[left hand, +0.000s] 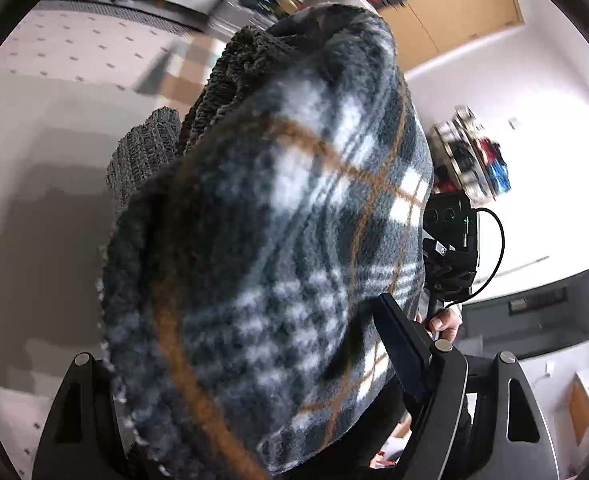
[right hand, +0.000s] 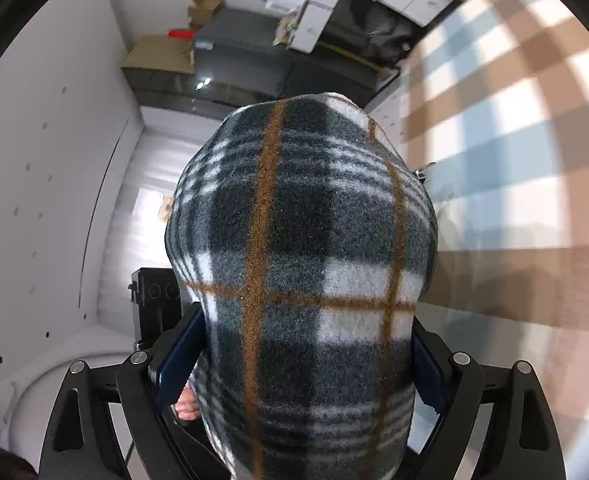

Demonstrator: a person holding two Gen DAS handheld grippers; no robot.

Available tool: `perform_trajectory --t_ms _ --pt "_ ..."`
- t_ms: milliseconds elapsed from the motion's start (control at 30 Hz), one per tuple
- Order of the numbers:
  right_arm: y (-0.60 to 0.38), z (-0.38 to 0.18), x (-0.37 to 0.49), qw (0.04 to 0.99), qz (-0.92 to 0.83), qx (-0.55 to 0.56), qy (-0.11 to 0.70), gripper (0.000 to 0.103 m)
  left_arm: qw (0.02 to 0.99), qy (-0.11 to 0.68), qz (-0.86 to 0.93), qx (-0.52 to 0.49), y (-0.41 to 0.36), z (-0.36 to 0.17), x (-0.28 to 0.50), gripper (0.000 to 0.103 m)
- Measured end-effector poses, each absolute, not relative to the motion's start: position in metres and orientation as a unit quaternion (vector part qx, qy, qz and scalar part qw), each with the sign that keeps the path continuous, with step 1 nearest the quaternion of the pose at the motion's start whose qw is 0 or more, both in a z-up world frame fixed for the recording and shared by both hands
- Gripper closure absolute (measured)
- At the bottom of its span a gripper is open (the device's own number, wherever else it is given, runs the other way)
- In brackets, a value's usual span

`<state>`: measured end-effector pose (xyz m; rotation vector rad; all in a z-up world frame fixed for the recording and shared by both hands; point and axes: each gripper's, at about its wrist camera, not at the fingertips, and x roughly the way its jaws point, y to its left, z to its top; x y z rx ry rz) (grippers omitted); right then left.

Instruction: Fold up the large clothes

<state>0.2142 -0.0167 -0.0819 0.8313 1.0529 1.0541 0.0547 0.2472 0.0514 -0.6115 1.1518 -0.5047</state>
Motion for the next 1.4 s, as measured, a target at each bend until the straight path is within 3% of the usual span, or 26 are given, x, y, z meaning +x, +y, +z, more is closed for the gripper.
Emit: perform_trajectory --t_ms 267,467,533,900,1233,1400 --pt "0.137 -0.098 0.245 0.597 0.504 0.377 0.497 0.012 0.788 0.520 -0.136 -0.301 0.345 0.054 0.023 0.025" --pt "0.217 -0.164 0.253 0.610 0.446 0.324 0.569 0.011 0.770 0.538 -0.054 -0.339 0.393 -0.050 0.008 0.026" --pt "0.222 -0.170 0.253 0.636 0.441 0.298 0.559 0.007 0.751 0.514 -0.089 -0.404 0.407 -0.076 0.000 0.026" --pt "0.193 -0.090 0.226 0.762 0.409 0.050 0.500 0.005 0.822 0.449 -0.032 -0.348 0.409 -0.016 -0.074 0.025" --pt "0.222 -0.142 0.177 0.670 0.464 0.079 0.575 0.005 0.847 0.365 -0.137 -0.360 0.425 -0.005 -0.143 0.025" --pt "0.220 -0.168 0.178 0.652 0.453 0.127 0.594 0.005 0.803 0.423 -0.116 -0.403 0.438 -0.051 -0.098 0.025"
